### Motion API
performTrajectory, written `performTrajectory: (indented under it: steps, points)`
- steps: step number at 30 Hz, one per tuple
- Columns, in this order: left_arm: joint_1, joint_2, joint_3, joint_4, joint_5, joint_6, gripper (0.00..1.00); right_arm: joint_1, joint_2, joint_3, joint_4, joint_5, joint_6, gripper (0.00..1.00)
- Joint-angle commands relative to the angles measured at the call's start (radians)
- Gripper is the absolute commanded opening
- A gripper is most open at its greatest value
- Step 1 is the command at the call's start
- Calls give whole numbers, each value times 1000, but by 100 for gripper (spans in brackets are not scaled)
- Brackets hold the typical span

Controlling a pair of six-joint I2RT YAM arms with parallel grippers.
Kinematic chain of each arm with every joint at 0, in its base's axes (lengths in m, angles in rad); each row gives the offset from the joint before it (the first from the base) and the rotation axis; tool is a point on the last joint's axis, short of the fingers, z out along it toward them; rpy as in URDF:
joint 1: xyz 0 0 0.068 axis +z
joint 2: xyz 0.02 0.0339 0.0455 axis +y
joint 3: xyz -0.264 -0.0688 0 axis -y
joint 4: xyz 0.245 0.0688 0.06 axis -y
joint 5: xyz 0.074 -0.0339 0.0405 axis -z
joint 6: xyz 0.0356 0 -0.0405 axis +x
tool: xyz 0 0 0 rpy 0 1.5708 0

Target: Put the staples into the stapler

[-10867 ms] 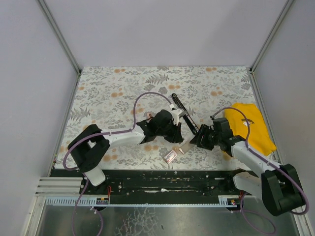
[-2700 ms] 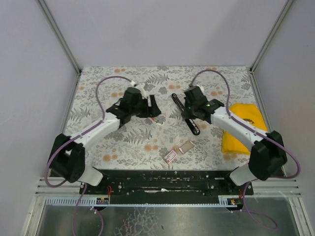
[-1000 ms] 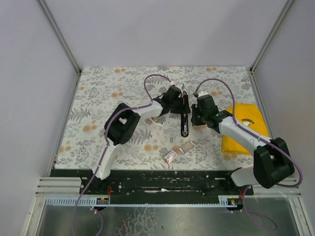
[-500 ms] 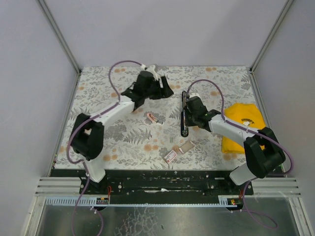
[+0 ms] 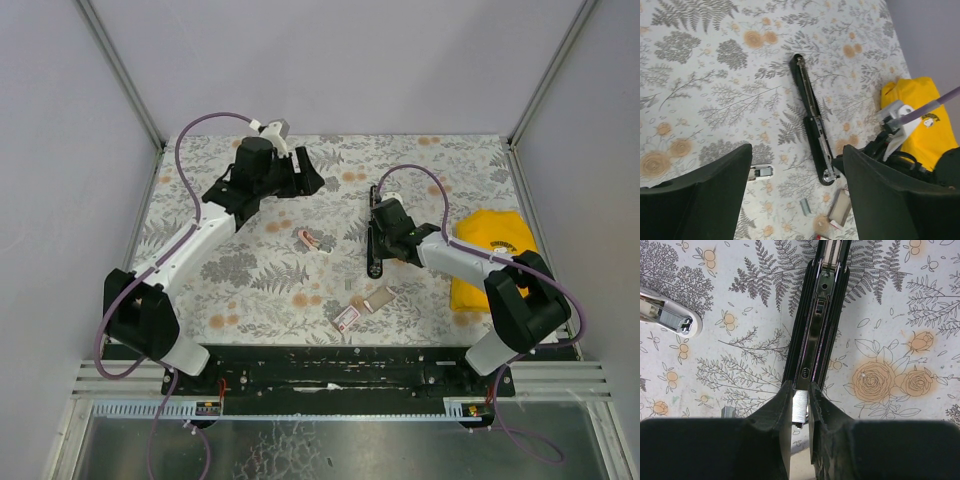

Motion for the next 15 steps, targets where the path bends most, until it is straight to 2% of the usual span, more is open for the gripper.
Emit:
performTrajectory:
  steps: [1, 15]
  points:
    - [28, -22, -20, -51, -8, 66, 73, 13, 1, 47, 41, 35, 22, 18]
    - [50, -6, -39, -36, 7, 76, 73, 13, 0, 83, -5, 58, 55, 17]
